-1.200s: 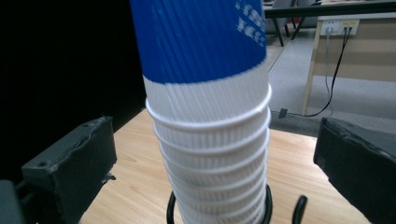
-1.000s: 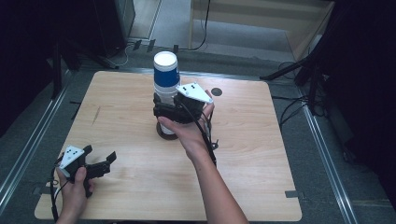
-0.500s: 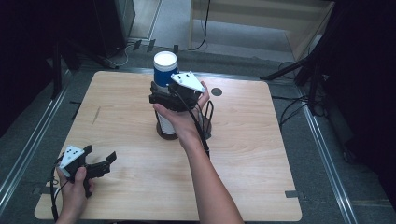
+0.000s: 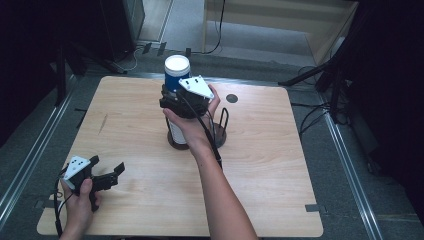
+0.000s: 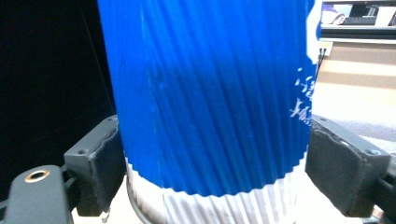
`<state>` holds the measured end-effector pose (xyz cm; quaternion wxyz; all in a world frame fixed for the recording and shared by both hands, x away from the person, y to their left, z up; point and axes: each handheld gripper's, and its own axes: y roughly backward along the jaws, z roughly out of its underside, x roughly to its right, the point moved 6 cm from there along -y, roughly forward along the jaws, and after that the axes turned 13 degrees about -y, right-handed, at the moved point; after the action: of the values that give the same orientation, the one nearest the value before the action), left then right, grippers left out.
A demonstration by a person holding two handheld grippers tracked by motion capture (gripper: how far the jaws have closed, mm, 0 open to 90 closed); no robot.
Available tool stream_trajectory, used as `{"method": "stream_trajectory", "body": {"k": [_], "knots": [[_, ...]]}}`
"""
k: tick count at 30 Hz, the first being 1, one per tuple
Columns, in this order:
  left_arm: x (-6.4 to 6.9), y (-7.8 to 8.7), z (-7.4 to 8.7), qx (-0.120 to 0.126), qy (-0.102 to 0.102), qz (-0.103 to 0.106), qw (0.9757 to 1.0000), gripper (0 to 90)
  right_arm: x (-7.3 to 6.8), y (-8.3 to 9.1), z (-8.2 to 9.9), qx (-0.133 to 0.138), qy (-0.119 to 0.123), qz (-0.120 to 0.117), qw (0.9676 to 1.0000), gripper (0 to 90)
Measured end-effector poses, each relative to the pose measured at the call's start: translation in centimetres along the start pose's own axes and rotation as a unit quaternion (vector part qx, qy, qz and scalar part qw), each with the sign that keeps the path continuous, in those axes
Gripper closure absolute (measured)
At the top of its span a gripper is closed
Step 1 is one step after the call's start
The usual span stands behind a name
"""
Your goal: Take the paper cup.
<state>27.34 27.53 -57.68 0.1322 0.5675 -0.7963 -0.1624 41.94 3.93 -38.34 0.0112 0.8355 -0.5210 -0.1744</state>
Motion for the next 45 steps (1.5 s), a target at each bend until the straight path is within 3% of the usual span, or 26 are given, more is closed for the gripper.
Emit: {"method": "stream_trajectory", "body": {"k": [45], "knots": [[0.06, -0.1, -0.06, 0.001, 0.0, 0.0, 1.0, 0.0, -0.54, 0.2, -0.55, 0.007, 0.014, 0.008, 0.9998, 18.1]]}}
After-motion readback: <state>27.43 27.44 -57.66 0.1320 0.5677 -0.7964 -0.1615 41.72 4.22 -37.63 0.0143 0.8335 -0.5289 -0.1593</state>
